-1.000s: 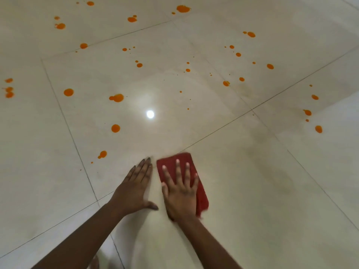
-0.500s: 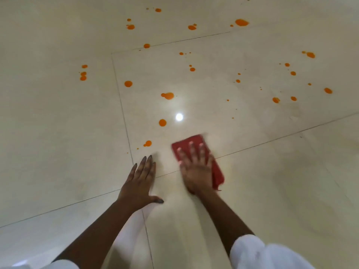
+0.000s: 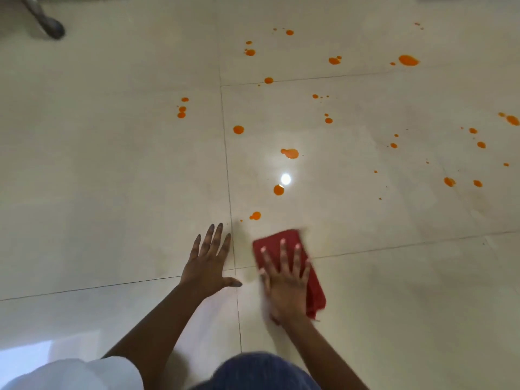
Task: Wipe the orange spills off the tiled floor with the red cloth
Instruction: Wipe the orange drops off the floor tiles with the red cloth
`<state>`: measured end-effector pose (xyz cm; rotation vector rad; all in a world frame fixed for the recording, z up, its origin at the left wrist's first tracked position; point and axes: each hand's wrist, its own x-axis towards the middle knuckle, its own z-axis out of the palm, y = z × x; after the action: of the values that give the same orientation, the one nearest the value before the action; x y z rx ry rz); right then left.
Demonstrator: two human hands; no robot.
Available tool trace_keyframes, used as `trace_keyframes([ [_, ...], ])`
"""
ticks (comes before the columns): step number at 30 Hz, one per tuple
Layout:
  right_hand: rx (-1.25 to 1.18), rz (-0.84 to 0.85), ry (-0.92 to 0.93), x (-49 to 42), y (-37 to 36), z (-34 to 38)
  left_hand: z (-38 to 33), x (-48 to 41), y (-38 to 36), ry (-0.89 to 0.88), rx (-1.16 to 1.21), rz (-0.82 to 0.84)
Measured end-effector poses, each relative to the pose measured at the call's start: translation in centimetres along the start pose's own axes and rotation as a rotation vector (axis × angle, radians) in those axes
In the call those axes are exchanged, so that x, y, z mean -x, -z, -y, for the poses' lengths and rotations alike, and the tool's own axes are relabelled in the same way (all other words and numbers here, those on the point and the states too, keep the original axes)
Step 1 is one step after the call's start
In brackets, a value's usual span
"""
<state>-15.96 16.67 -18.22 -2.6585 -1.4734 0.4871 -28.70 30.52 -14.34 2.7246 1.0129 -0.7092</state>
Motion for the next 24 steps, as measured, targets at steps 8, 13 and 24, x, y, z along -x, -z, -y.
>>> trace_keyframes([
  [8, 0.115, 0.039, 0.285, -7.6, 0.7, 5.8, 5.7, 0.1, -0.2, 0.095, 0.084, 0.075],
  [13, 0.043, -0.112, -0.166, -8.5, 0.5, 2.4, 6.8, -3.5, -0.9, 0.004, 0.168, 0.019],
  [24, 0.011, 0.099, -0.286, -9.9, 2.5, 3.9, 9.6, -4.2, 0.7, -0.045, 0.112, 0.071],
])
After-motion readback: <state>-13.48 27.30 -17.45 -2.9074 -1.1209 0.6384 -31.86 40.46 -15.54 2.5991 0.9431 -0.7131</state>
